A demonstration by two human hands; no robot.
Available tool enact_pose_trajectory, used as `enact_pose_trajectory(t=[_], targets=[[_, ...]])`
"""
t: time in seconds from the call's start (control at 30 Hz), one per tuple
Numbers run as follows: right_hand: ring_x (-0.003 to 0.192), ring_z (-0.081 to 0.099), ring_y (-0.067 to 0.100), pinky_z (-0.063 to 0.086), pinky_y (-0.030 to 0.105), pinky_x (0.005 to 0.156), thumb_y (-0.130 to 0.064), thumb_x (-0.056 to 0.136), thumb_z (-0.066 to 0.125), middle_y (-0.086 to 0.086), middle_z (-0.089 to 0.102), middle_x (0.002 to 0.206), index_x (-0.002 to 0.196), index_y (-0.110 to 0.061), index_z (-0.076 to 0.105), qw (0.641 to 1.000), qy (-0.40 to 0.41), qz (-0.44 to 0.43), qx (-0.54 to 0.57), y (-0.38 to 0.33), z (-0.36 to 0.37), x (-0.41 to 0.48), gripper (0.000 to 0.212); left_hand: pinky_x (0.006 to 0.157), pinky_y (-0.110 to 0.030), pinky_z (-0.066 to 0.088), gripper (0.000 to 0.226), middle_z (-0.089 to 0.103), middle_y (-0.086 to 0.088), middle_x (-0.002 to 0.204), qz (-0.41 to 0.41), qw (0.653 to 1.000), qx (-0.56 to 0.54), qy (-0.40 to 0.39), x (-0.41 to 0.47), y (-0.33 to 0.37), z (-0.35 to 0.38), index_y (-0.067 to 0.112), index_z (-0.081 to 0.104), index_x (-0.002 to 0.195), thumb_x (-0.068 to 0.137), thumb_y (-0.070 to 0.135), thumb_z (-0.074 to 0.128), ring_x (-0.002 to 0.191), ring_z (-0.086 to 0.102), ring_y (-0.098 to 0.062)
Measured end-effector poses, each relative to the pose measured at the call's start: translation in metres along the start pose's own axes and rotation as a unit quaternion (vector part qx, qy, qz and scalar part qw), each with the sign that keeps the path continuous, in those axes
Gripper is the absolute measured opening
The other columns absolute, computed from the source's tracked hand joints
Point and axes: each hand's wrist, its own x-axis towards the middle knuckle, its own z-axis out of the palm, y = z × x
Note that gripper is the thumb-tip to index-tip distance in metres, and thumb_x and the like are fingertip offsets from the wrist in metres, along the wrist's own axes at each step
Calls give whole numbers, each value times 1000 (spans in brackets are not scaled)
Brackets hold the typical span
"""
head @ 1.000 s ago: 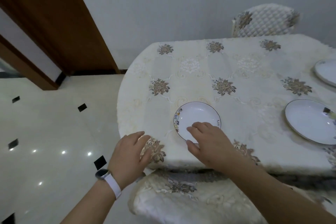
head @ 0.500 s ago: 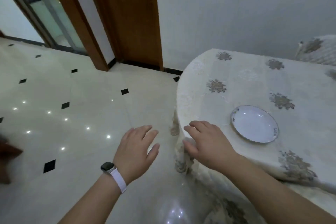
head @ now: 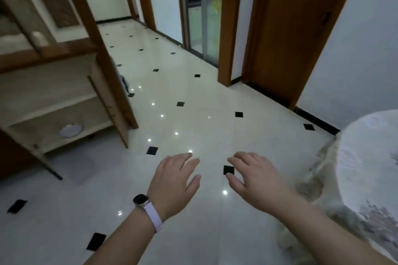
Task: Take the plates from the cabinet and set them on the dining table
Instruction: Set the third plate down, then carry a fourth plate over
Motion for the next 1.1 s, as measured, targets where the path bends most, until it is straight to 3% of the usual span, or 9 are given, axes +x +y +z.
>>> enact_pose_trajectory(t=[0.3, 0.57, 0.77, 1.1], targets=[[103, 62, 23, 49, 37, 84, -51, 90, 39, -3, 66, 113, 115, -22, 65, 984, -14, -174, 21, -114, 18, 82, 46, 94, -38, 44, 39, 64, -1, 121, -166, 980, 91, 54, -67, -83, -76, 22, 62, 121, 90, 42, 49, 109, 59, -20], [101, 63, 24, 50, 38, 83, -49, 90, 37, -2, 67, 113, 117, -18, 66, 961, -51, -264, 65, -161, 44, 153, 51, 97, -44, 45, 41, 65, -3, 119, -267, 952, 139, 52, -83, -130, -86, 21, 63, 120, 90, 43, 46, 108, 60, -23], [113, 54, 19, 41, 35, 94, -54, 89, 21, -6, 60, 124, 129, -23, 57, 947, -93, -301, 69, -157, 63, 242, 63, 95, -39, 44, 43, 66, -2, 119, -318, 933, 164, 43, -22, -167, -78, 22, 62, 121, 90, 45, 44, 107, 61, -22], [111, 56, 19, 44, 36, 92, -52, 90, 26, -4, 62, 122, 125, -21, 60, 940, -91, -315, 98, -127, 73, 373, 58, 93, -43, 47, 42, 66, -4, 117, -317, 928, 191, 46, 96, -213, -67, 19, 63, 120, 90, 43, 45, 105, 61, -24]])
